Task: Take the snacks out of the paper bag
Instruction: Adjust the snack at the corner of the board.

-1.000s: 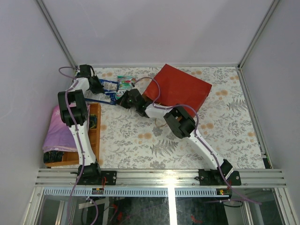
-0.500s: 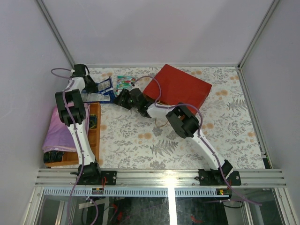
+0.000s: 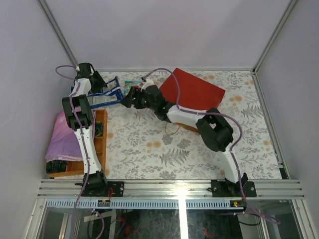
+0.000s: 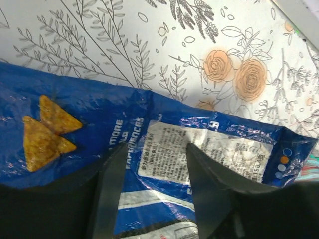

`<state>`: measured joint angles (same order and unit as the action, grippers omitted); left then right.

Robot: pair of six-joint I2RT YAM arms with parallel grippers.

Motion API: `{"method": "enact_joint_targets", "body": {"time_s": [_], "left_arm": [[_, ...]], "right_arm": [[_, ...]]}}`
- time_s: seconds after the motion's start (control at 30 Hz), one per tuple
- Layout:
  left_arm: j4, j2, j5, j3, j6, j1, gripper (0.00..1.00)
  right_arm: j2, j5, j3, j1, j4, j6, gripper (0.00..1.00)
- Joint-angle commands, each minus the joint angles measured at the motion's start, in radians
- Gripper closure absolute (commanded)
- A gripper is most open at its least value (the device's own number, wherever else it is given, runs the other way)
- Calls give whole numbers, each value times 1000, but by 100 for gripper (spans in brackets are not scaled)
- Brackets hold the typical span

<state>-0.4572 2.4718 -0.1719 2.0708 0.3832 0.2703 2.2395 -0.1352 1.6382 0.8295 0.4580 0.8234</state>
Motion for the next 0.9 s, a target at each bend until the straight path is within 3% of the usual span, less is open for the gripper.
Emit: {"method": "enact_joint_targets", "body": {"time_s": [0.0, 0.1, 0.13, 0.27, 0.4, 0.5, 0.63, 0.87], "left_arm": [[-19, -79, 59, -29, -45, -20, 38], [83, -269, 158, -236, -45, -32, 2], [107, -332, 187, -290, -43, -30, 0], [106, -524, 298, -417, -35, -30, 0], [18, -581, 400, -485, -1, -32, 0], [14, -591, 420, -559, -8, -50, 0], [7, -549, 438, -584, -68, -90, 0], [-121, -482, 473, -495, -128, -111, 0]], "right_arm": [[-244, -43, -104, 5, 79, -136, 14], [-411, -29, -206, 3, 88, -175, 5], [-466, -25, -245, -2, 85, -185, 4], [-712, 86, -423, -48, 46, -243, 1], [-950, 116, -631, -241, 75, -115, 1], [-1071, 227, -710, -266, 56, -170, 1], [-1094, 247, -693, -268, 5, -211, 0], [-1029, 196, -665, -268, -10, -215, 0]]}}
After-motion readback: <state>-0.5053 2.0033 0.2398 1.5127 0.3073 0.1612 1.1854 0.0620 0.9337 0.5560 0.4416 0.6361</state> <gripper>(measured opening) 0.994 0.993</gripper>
